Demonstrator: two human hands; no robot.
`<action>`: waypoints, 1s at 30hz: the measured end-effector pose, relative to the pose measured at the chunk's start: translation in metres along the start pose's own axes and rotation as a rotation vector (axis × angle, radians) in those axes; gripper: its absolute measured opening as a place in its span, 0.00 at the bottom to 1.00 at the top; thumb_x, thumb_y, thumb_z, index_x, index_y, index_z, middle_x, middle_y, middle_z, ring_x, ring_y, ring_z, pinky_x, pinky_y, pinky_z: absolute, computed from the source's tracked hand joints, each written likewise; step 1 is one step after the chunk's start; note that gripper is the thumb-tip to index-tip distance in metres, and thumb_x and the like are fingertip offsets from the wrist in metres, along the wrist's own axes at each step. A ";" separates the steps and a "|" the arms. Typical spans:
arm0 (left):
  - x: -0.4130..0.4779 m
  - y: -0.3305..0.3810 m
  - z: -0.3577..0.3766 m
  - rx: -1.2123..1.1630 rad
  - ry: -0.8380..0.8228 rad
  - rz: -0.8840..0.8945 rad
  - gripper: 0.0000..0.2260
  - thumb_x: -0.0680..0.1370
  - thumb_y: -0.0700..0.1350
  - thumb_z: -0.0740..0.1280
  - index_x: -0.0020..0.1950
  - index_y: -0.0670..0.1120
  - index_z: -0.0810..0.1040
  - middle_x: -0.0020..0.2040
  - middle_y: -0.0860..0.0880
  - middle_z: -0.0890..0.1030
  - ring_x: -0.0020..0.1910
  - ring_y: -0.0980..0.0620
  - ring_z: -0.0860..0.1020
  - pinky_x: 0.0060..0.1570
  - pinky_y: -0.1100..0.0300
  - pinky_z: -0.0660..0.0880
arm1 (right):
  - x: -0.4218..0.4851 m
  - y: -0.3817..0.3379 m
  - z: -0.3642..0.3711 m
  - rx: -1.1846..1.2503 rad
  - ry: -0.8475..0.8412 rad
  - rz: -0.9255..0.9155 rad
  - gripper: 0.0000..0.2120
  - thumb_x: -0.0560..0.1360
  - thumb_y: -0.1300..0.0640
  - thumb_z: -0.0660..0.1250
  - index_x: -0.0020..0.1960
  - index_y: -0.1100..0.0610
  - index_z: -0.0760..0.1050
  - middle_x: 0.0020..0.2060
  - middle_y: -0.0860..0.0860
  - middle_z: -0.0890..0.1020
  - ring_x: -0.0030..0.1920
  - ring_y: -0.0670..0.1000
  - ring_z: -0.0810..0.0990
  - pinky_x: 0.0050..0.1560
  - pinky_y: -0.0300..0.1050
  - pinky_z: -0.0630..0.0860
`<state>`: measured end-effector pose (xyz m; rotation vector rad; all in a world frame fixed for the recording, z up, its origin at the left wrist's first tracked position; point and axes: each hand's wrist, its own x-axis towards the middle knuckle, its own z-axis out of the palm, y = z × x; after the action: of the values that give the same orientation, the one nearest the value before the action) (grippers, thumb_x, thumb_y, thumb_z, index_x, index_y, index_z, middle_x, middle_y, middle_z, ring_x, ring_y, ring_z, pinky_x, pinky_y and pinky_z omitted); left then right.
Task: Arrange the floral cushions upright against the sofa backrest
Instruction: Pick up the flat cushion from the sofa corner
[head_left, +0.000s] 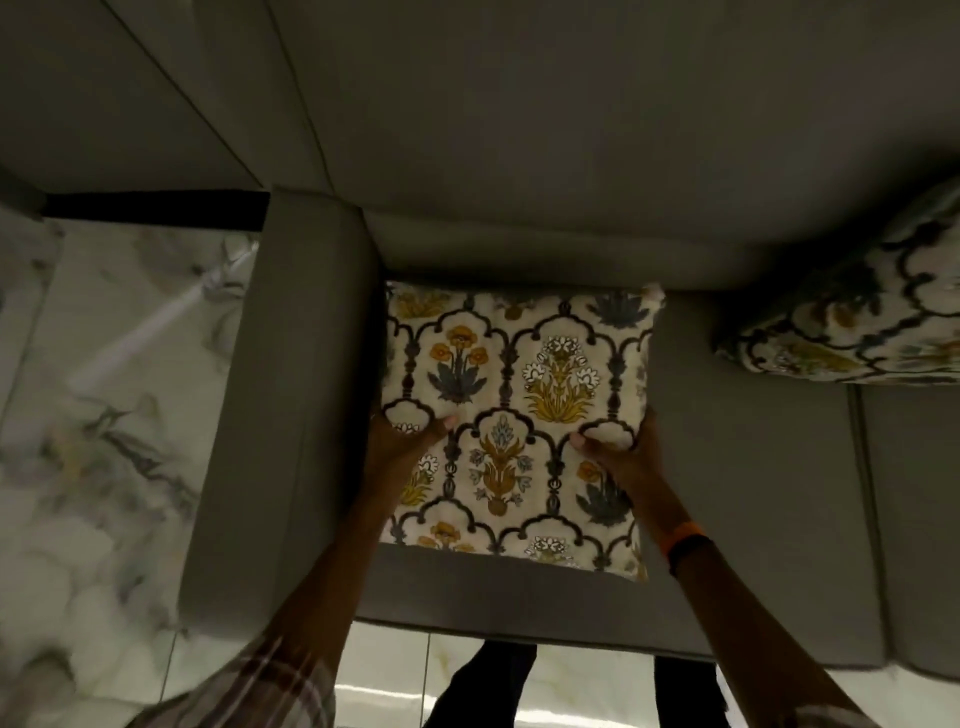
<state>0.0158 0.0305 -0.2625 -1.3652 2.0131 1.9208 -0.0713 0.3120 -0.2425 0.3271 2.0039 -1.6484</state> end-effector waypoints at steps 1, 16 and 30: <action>0.000 0.011 -0.002 -0.025 0.028 0.069 0.49 0.57 0.54 0.82 0.74 0.51 0.62 0.66 0.53 0.72 0.65 0.52 0.72 0.49 0.70 0.69 | 0.004 -0.009 0.003 0.000 0.029 -0.058 0.50 0.68 0.65 0.83 0.82 0.53 0.60 0.67 0.57 0.82 0.62 0.53 0.86 0.62 0.57 0.84; 0.092 0.086 -0.016 0.205 0.015 0.422 0.59 0.57 0.53 0.84 0.78 0.44 0.52 0.76 0.47 0.61 0.73 0.58 0.62 0.72 0.61 0.66 | 0.099 -0.091 0.030 -0.173 0.012 -0.374 0.46 0.66 0.72 0.83 0.78 0.69 0.65 0.71 0.55 0.77 0.68 0.33 0.78 0.66 0.31 0.77; -0.032 0.018 0.109 0.663 -0.381 0.164 0.31 0.75 0.45 0.74 0.74 0.38 0.65 0.74 0.37 0.65 0.74 0.40 0.63 0.71 0.53 0.61 | 0.040 -0.010 -0.024 -0.411 0.058 0.009 0.56 0.70 0.46 0.82 0.86 0.49 0.50 0.84 0.53 0.58 0.83 0.58 0.58 0.81 0.62 0.64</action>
<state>-0.0318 0.1349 -0.2547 -0.6412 2.2848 1.2262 -0.1149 0.3275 -0.2524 0.2332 2.3154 -1.1912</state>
